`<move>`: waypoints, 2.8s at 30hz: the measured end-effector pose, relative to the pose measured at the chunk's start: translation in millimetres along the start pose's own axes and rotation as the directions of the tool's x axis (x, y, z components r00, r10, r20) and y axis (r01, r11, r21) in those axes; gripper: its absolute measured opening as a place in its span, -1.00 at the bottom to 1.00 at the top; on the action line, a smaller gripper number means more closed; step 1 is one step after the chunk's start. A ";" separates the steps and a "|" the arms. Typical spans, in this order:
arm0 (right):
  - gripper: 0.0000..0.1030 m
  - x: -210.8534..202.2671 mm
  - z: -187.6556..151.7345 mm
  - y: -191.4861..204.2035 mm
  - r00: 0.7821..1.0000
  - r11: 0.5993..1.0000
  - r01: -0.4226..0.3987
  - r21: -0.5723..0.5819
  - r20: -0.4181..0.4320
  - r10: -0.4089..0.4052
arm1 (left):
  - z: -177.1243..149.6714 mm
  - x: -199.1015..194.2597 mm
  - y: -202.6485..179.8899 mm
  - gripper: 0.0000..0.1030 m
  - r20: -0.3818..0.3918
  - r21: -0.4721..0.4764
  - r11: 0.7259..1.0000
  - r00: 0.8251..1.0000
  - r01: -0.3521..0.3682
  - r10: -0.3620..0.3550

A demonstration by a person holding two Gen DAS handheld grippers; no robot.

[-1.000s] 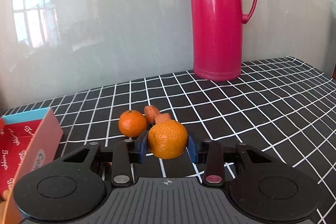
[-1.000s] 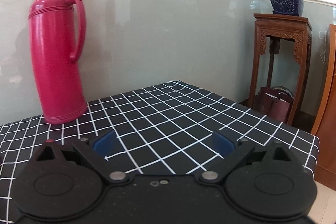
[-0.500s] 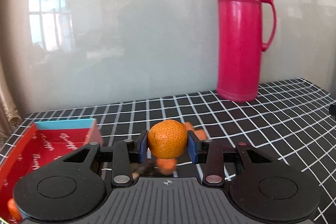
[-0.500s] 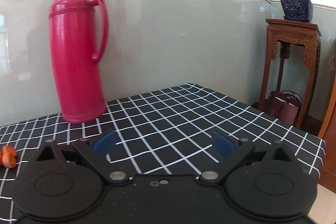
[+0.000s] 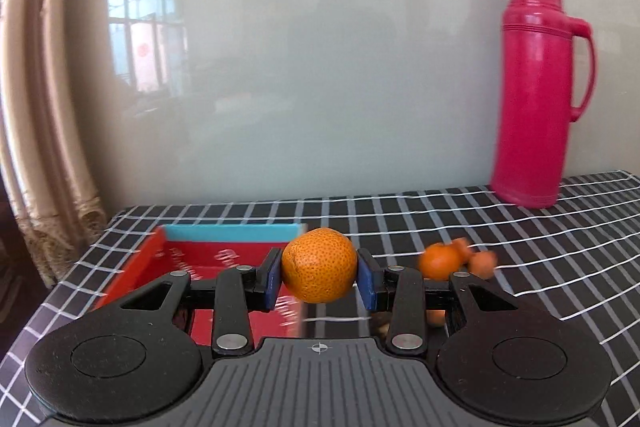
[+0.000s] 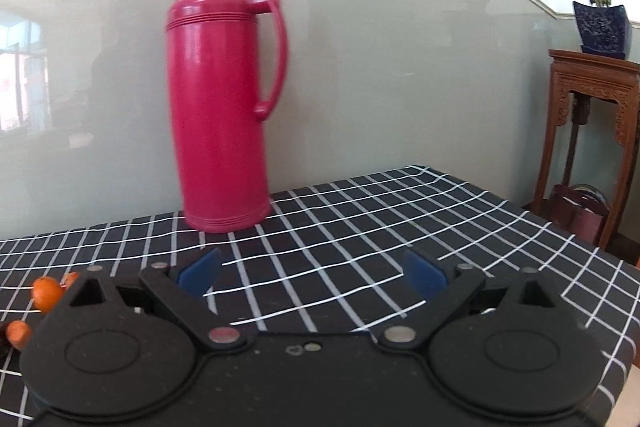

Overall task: Organize fruits
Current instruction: 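Carry the mandarin into the red box and open the left tool, then move the right tool to another dark brown wrinkled fruit and grasp it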

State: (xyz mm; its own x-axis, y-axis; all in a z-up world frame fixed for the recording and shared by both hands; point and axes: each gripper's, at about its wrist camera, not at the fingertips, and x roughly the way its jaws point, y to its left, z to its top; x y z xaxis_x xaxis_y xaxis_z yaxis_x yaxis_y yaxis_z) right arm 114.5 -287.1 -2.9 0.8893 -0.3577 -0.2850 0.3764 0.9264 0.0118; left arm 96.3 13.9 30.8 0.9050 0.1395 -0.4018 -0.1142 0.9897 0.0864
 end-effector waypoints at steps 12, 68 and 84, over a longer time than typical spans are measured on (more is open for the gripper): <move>0.90 -11.3 -3.7 55.0 0.996 0.995 -0.084 -0.052 -0.002 0.084 | -24.3 17.4 89.5 -0.25 -0.084 -0.080 0.986 0.987 -0.147 0.140; 0.89 -22.5 -25.8 141.7 0.904 0.879 -0.427 -0.213 -0.132 0.407 | -40.5 -9.3 127.3 1.00 -0.019 -0.114 0.942 0.949 -0.315 0.315; 0.21 -33.8 -53.3 207.3 0.802 0.753 -0.594 -0.283 -0.278 0.528 | -49.1 -11.0 153.5 1.00 -0.037 -0.125 0.935 0.944 -0.331 0.329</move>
State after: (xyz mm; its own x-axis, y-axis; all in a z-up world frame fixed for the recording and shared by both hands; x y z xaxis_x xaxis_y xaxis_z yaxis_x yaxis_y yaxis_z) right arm 148.6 -76.8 -41.9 0.8399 0.2355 -0.4889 -0.3187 0.9433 -0.0932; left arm 48.7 165.9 3.7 0.8011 0.4586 -0.3846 -0.4577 0.8835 0.1000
